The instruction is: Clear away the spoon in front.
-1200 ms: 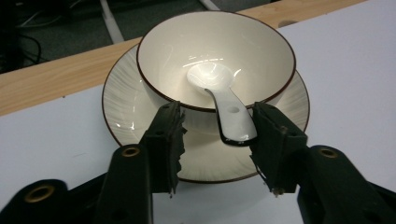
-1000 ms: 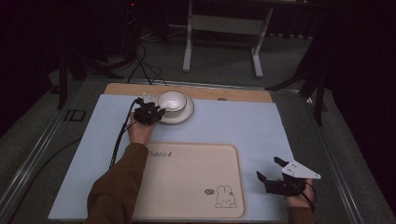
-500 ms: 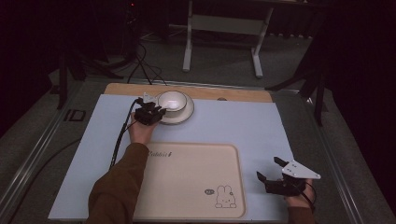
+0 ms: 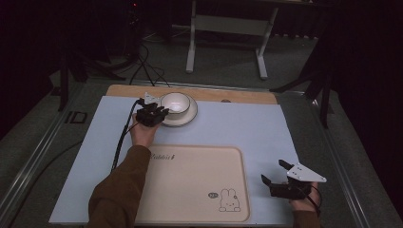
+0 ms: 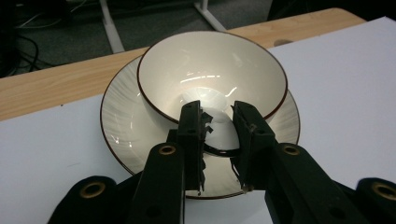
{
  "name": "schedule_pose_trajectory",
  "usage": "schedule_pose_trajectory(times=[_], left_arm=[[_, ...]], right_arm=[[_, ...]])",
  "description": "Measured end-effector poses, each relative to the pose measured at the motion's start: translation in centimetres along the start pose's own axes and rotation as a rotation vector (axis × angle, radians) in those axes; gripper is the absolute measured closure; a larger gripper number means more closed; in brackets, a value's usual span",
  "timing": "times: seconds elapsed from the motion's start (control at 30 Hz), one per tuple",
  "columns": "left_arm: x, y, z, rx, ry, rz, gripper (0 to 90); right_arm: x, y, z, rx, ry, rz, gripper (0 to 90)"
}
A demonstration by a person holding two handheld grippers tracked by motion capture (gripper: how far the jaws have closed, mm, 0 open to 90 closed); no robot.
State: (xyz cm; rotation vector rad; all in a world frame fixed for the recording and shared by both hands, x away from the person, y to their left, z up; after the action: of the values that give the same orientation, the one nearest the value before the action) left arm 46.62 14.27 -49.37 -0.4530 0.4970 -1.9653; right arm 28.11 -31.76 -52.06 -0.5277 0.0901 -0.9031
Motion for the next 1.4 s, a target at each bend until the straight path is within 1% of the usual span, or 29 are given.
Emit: schedule_pose_trajectory(times=[0.07, 0.13, 0.4, 0.63, 0.8, 0.93, 1.0, 1.13, 1.3, 1.4], left_arm=[[0.0, -0.1, 0.0, 0.004, -0.001, -0.001, 74.3], [0.0, -0.4, 0.2, 0.011, -0.011, -0.002, 74.3], [0.0, -1.1, 0.6, 0.018, -0.008, 0.008, 74.2], [0.1, -2.5, 1.1, 0.041, -0.012, 0.010, 74.2], [0.3, -3.4, 1.3, 0.043, 0.002, 0.021, 74.3], [0.3, -4.1, 1.1, 0.053, -0.004, 0.021, 74.3], [0.3, -4.3, 0.9, 0.048, -0.002, 0.023, 74.3], [0.0, -5.0, 0.7, 0.052, -0.019, 0.027, 74.2], [-0.4, -6.1, 0.5, 0.071, -0.033, 0.031, 74.2], [-0.5, -6.7, 0.4, 0.075, -0.033, 0.033, 74.3]], right_arm=[[0.0, 0.0, 0.0, 0.000, 0.000, 0.000, 11.5], [0.0, 0.0, 0.0, 0.002, 0.000, -0.001, 11.5], [0.0, -0.1, 0.0, 0.003, 0.000, -0.002, 11.5], [0.0, -0.1, 0.0, 0.006, -0.001, -0.003, 11.5], [0.0, -0.1, 0.0, 0.007, -0.001, -0.004, 11.5], [0.0, -0.1, 0.0, 0.009, -0.003, -0.004, 11.5], [0.0, -0.2, 0.0, 0.008, -0.003, -0.003, 11.5], [0.0, -0.1, 0.0, 0.008, -0.002, -0.006, 11.5], [0.0, -0.2, 0.0, 0.008, -0.002, -0.008, 11.5], [0.0, -0.2, 0.0, 0.008, -0.004, -0.008, 11.5]])
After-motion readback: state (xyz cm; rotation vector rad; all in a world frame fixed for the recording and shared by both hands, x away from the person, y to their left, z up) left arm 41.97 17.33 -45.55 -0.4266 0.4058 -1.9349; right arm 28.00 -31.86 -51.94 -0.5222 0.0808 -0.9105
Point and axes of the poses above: each handheld gripper's, and its own axes: y roughly forward along the jaws, z roughly out of its top, x roughly to its right, the point moved 3 cm from there along y, roughly forward along the jaws, and after that the axes turned 2 degrees about -y, right-handed, at the moved point
